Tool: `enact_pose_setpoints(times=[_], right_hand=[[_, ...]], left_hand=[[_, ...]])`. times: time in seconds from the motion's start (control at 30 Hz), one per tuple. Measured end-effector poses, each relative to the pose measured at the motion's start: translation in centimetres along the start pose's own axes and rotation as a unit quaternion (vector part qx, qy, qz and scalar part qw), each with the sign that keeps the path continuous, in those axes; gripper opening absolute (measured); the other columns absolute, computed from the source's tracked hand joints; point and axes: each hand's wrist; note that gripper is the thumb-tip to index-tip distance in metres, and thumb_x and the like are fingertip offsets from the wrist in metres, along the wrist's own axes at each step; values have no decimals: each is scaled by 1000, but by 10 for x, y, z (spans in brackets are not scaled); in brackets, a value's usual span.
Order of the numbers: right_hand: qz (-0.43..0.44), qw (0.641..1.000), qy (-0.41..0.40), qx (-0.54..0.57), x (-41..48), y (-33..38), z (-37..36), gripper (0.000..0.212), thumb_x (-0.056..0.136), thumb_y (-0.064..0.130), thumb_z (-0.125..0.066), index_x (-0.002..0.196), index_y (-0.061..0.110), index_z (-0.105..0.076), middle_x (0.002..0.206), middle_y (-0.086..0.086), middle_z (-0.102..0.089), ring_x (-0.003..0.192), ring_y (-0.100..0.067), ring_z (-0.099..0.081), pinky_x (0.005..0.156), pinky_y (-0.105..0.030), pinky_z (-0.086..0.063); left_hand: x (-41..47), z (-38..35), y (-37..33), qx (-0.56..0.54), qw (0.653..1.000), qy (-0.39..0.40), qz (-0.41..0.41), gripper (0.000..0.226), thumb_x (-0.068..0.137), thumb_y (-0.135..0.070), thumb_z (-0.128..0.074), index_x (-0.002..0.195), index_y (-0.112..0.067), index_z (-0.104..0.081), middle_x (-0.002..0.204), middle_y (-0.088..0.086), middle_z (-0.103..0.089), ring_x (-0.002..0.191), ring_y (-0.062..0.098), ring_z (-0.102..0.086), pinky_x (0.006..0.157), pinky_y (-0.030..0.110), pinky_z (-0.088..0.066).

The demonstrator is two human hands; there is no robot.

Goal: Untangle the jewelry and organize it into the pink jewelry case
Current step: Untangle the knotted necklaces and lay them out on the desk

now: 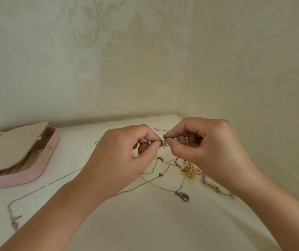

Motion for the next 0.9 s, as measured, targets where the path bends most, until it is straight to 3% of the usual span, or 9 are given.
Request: enact_pose_setpoints(times=[0.1,0.17,0.3,0.37,0.47,0.53,0.7,0.83,0.9], right_hand=[[-4,999,34,9,2,-3,4,7,80,23,-72,79,29,-73,61,4,-57,51,-12,-48,48,-23,-45],[-19,996,81,28,4,-5,9,2,80,32,-72,80,31,-74,61,-1,-58,49,-10,-46,48,-23,-43],[-110,976,177,63,8,-14,22,19,71,41,-76,73,22,-74,51,8,-45,50,-10,-35,48,-21,-30],[-150,961,222,70,9,-22,29,25,71,43,-76,66,18,-72,53,7,-47,53,-9,-38,52,-20,-32],[-173,916,333,143,6,-28,35,28,79,44,-74,64,21,-71,65,-1,-57,63,-9,-50,67,-17,-42],[-184,882,380,210,-1,-27,38,27,83,38,-64,64,21,-71,67,2,-61,65,-10,-54,69,-18,-44],[-189,843,393,316,-27,-30,52,30,80,46,-70,67,19,-70,66,2,-56,60,-11,-52,75,-28,-45],[-276,840,359,300,-45,-34,67,23,82,34,-68,79,11,-67,67,-10,-41,52,-10,-38,55,-22,-43],[-317,842,373,227,-48,-28,73,21,85,29,-64,81,9,-65,61,-4,-44,46,-8,-33,45,-19,-33]], left_hand=[[1,-1,-1,-49,998,-5,40,9,79,-44,-66,81,-35,-68,50,-10,-39,50,10,-38,51,18,-35],[2,-1,-2,-76,995,-11,66,12,78,-49,-72,79,-37,-71,46,-6,-29,47,10,-29,49,17,-26],[4,3,-9,-135,986,-13,93,13,75,-47,-66,76,-39,-75,62,4,-64,56,30,-46,51,36,-40],[6,7,-6,-173,979,-25,108,13,76,-44,-74,74,-31,-75,58,-2,-58,53,21,-42,55,33,-41],[7,12,-4,-321,934,-27,153,16,75,-32,-67,64,-20,-69,61,3,-45,54,12,-35,53,25,-30],[3,11,-8,-428,885,-31,179,19,77,-22,-60,59,-18,-67,64,0,-51,56,10,-44,53,20,-38],[-30,8,-13,-494,827,-63,261,9,73,-12,-66,64,-9,-66,63,3,-52,57,12,-48,53,23,-50],[-54,10,-18,-492,798,-112,329,12,79,-10,-57,74,1,-60,62,6,-56,50,13,-52,53,28,-56],[-67,10,-25,-448,814,-99,356,21,88,-3,-54,70,3,-63,61,9,-57,50,18,-58,51,29,-57]])
Point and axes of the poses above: each hand's wrist, its own x-axis towards the middle knuckle, its own z-axis out of the back of the hand, y = z × x
